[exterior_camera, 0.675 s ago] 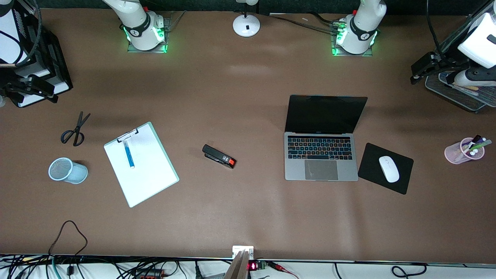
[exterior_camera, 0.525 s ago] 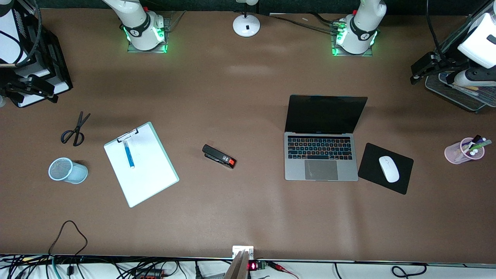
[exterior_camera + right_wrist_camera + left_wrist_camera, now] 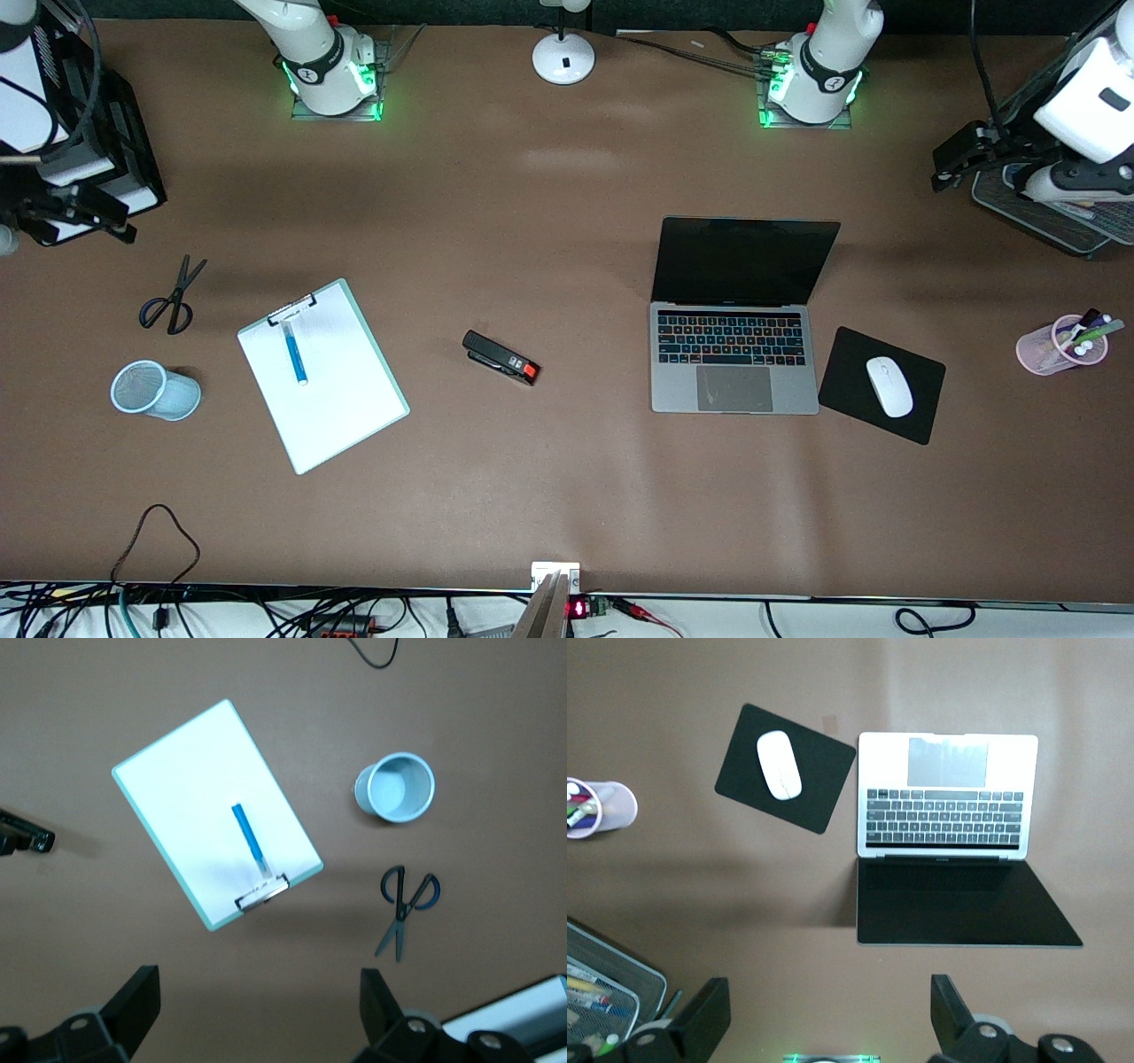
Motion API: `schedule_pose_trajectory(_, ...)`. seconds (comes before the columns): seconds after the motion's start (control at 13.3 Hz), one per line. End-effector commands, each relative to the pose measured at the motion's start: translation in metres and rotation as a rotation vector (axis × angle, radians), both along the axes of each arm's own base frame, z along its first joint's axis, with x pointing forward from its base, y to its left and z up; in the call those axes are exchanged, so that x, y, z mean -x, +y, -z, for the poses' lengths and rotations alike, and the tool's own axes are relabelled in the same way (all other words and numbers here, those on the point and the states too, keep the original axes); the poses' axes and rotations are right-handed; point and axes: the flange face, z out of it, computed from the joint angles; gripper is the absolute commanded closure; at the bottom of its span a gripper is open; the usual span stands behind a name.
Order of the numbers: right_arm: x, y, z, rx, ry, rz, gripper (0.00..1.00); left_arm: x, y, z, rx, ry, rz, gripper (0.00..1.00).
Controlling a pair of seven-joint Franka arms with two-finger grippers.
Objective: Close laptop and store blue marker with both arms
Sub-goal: 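Start moving both grippers out from the rest pose toward the table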
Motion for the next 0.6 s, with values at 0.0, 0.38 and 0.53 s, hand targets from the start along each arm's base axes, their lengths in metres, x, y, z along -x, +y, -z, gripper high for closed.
schedule_pose_trajectory(0.0,-0.022,0.008,0.027,-0.015,-0.011,0.007,0.0,0.005,-0.013,0.018,0.022,0.057,-0.006,0.0)
schedule_pose_trajectory(0.38,-0.065,0.033,0.13,-0.011,0.064,-0.029,0.0,0.02,-0.041,0.069,0.013,0.195,-0.03,0.0)
schedule_pose_trajectory(0.53,-0.083,0.04,0.176,0.003,0.061,-0.052,0.0,0.027,-0.045,0.094,0.042,0.258,-0.034,0.0)
